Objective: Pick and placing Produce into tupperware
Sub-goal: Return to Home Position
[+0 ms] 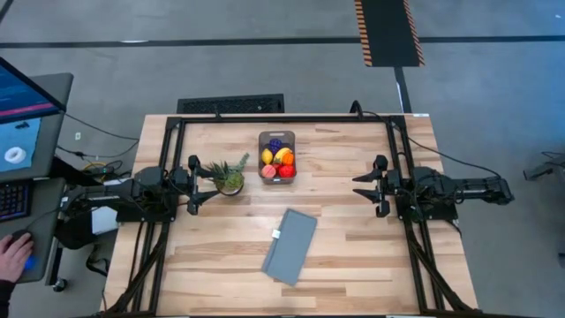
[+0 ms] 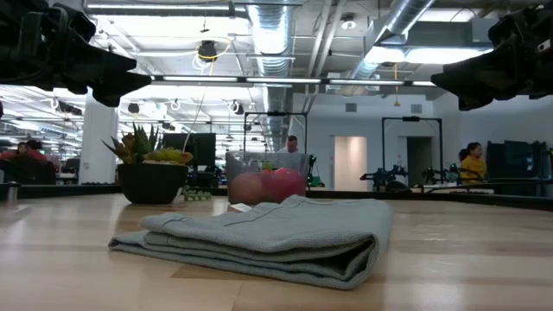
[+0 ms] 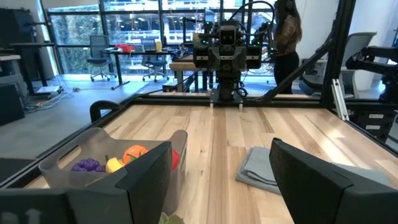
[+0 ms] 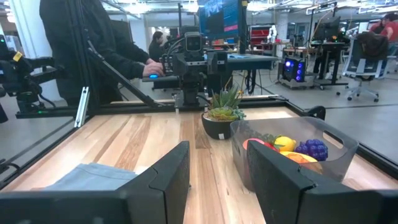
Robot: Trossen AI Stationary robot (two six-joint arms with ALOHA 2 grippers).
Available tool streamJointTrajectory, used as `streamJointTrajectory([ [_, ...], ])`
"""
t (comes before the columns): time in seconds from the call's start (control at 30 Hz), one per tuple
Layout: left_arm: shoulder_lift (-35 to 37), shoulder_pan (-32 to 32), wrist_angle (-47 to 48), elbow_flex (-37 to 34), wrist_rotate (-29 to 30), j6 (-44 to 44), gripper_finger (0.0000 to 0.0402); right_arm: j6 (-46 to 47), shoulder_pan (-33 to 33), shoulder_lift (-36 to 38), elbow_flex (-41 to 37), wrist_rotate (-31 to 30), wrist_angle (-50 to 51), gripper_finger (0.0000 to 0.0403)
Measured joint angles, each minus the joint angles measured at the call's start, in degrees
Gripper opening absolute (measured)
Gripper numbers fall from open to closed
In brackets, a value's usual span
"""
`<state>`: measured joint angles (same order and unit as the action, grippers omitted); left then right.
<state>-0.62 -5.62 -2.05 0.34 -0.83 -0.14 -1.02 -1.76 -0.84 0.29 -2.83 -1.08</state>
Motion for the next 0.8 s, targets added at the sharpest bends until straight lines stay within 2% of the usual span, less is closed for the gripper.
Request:
streamJointTrajectory([
  [0.8,0.00,0.01,-0.01,0.01,-0.01,-0.29,0.0259,0.00,0.02,0.00,-0.02,0.02,0.00,0.0182],
])
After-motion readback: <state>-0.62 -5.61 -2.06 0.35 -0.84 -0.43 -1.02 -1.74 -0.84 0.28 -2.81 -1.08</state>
